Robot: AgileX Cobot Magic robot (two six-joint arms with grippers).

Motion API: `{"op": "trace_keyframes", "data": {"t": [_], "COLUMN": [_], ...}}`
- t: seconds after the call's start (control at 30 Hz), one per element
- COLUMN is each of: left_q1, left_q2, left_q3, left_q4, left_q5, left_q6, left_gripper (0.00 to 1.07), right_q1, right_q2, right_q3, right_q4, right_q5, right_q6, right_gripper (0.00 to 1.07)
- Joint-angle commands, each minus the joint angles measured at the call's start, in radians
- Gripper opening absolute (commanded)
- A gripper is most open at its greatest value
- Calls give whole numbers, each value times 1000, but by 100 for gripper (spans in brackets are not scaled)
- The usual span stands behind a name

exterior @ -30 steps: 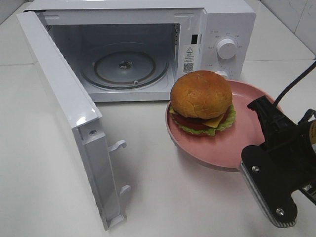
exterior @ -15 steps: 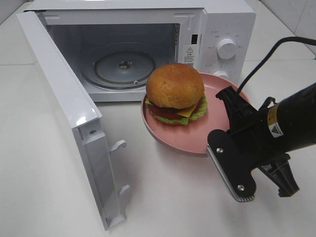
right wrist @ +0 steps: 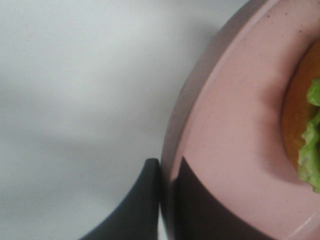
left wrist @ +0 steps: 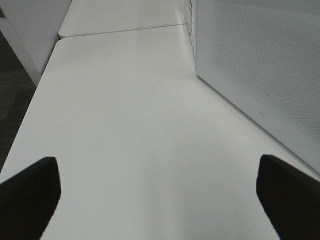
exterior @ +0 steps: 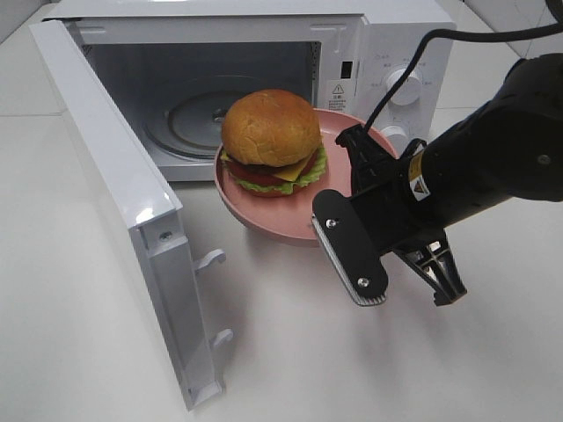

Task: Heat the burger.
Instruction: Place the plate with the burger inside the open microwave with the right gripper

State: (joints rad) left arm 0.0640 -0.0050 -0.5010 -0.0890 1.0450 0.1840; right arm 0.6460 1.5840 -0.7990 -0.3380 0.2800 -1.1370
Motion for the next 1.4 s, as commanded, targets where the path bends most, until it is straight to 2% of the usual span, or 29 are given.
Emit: {"op": "trace_keyframes", "data": {"t": [0.03,0.27,0.93,1.4], "left_q1": [1,1,1,1], "left_q2": [-20,-20,-20,-20], "left_q3": [2,2,2,2], "left_q4": [-2,-2,-2,-2], "left_q5": [-10,-10,-10,-10], "left_q6": [-6,-6,-6,-6], "left_gripper": [100,100,100,100], "right_q1": [1,14,55,74], "right_q2": [8,61,141,234], "right_q3": [-41,-113,-234,-368], "right_q4": [-4,1,24,24], "right_q5": [-58,-56,-32,14], "right_q6": [3,4,3,4], "right_gripper": [0,0,0,0]}}
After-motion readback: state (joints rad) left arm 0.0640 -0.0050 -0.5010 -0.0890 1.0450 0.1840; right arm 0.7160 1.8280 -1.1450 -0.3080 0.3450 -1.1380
